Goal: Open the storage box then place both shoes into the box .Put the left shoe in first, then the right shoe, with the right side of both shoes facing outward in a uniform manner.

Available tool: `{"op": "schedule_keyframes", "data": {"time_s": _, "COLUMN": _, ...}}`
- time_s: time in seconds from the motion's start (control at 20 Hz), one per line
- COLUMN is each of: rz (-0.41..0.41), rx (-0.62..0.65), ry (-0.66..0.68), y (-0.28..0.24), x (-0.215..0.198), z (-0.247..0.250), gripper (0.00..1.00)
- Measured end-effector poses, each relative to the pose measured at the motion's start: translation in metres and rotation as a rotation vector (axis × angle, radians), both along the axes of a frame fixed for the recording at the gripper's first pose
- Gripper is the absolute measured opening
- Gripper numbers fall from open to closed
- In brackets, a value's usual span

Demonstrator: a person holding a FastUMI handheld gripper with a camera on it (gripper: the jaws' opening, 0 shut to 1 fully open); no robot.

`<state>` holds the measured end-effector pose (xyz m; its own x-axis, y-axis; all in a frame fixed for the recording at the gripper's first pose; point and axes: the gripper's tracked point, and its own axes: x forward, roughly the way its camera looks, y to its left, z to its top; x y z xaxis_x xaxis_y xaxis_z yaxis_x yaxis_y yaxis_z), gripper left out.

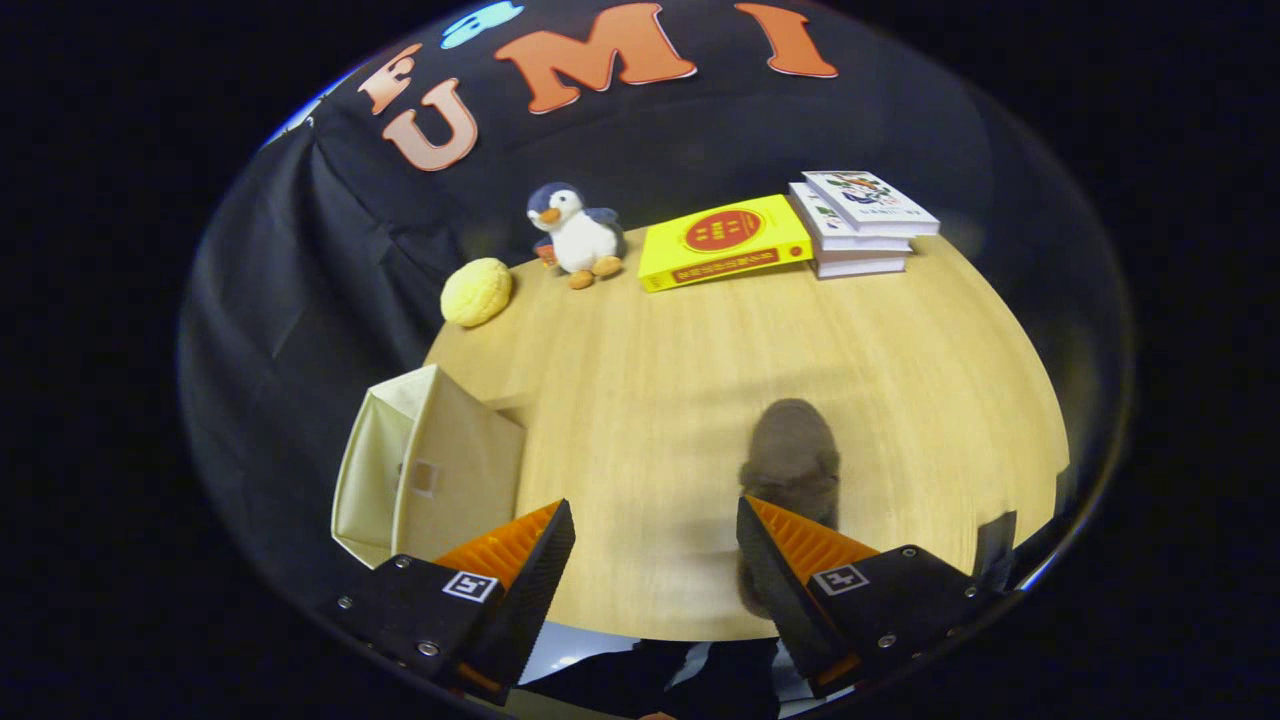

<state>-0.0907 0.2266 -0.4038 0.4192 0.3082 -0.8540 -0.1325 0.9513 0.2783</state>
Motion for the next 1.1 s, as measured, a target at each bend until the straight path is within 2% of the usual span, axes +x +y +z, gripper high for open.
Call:
{"op": "schedule_keyframes", "data": {"time_s": 0.2, "rz": 0.064, "rx": -0.120, "ry": -0.032, "y": -0.047, "x": -0.006, "z": -0.031, "gripper": 0.97}}
{"op": "schedule_keyframes", "data": {"time_s": 0.3, "rz": 0.064, "rx": -0.136, "ry": -0.028, "y": -0.060, "x": -0.008, "z": -0.052, "gripper": 0.96}}
{"op": "schedule_keyframes", "data": {"time_s": 0.5, "rz": 0.022, "rx": -0.138, "ry": 0.021, "y": -0.077, "x": -0.019, "z": -0.096, "gripper": 0.89}}
{"op": "schedule_keyframes", "data": {"time_s": 0.7, "rz": -0.043, "rx": -0.149, "ry": 0.043, "y": -0.090, "x": -0.008, "z": -0.127, "gripper": 0.83}}
{"op": "schedule_keyframes", "data": {"time_s": 0.8, "rz": -0.049, "rx": -0.158, "ry": 0.015, "y": -0.092, "x": 0.004, "z": -0.131, "gripper": 0.78}}
{"op": "schedule_keyframes", "data": {"time_s": 0.9, "rz": -0.031, "rx": -0.185, "ry": -0.011, "y": -0.093, "x": 0.010, "z": -0.137, "gripper": 0.72}}
{"op": "schedule_keyframes", "data": {"time_s": 1.0, "rz": -0.012, "rx": -0.150, "ry": -0.002, "y": -0.082, "x": 0.010, "z": -0.142, "gripper": 0.58}}
{"op": "schedule_keyframes", "data": {"time_s": 1.1, "rz": -0.002, "rx": -0.138, "ry": -0.006, "y": -0.080, "x": 0.012, "z": -0.142, "gripper": 0.40}}
